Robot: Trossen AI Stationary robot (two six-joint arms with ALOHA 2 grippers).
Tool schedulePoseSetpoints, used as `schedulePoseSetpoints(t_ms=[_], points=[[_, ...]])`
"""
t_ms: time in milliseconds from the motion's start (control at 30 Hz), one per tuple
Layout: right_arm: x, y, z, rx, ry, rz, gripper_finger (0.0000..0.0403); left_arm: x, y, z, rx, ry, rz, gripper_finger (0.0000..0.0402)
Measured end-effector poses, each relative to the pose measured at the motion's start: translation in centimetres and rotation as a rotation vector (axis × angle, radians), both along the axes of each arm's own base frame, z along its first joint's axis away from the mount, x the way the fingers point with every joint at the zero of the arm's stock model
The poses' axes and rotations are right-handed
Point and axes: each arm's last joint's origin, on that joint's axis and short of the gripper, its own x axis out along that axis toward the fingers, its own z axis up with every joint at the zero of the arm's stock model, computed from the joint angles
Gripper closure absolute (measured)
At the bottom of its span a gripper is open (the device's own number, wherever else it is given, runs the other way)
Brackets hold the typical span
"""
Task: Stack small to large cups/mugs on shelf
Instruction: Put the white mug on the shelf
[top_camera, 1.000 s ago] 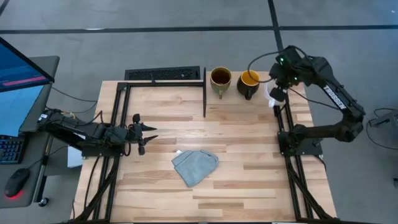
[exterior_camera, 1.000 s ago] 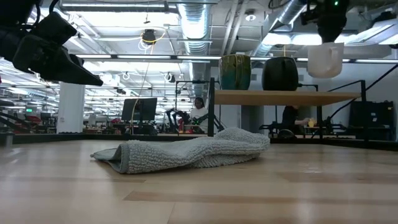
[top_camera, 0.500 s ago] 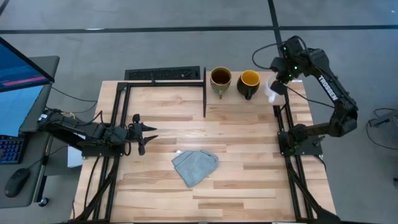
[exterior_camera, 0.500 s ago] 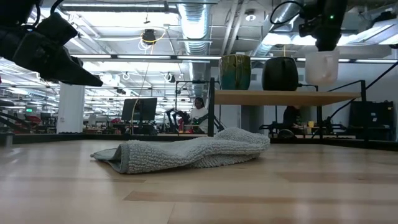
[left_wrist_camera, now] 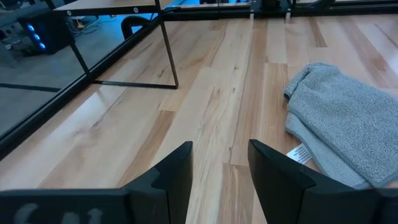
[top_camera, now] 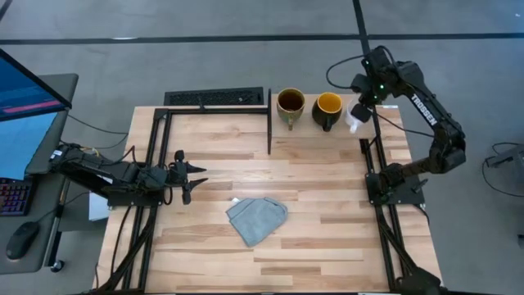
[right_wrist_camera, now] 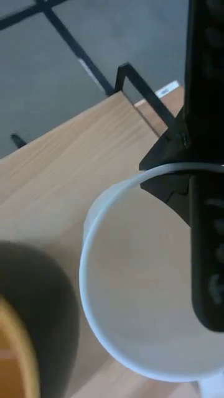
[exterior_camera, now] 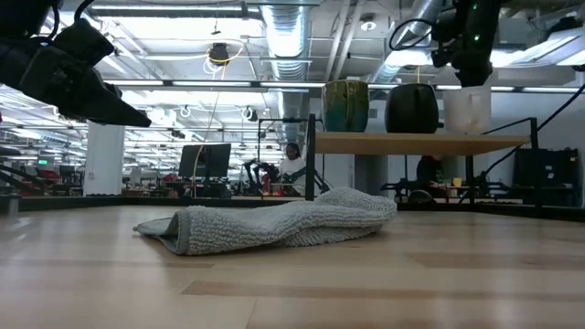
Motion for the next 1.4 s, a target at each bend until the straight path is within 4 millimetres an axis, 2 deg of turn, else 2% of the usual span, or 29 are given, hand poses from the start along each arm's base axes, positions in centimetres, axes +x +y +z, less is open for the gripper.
schedulePoseSetpoints(t_ms=[633, 867, 1400], points=[[0.9, -1.5, -1.2, 0.013, 0.059, -0.030, 0.0390, 0.0, 0.0, 0.0, -0.004, -0.001, 0.003, 0.0255], [0.9, -1.7, -1.4, 0.007, 0.062, -0.037, 0.0342, 0.0, 0.0, 0.0, -0.006, -0.002, 0.004, 0.0255], [1.0, -1.9, -1.4, -0.011, 0.060, -0.039, 0.0338, 0.0, 0.0, 0.0, -0.017, -0.005, 0.009, 0.0255]])
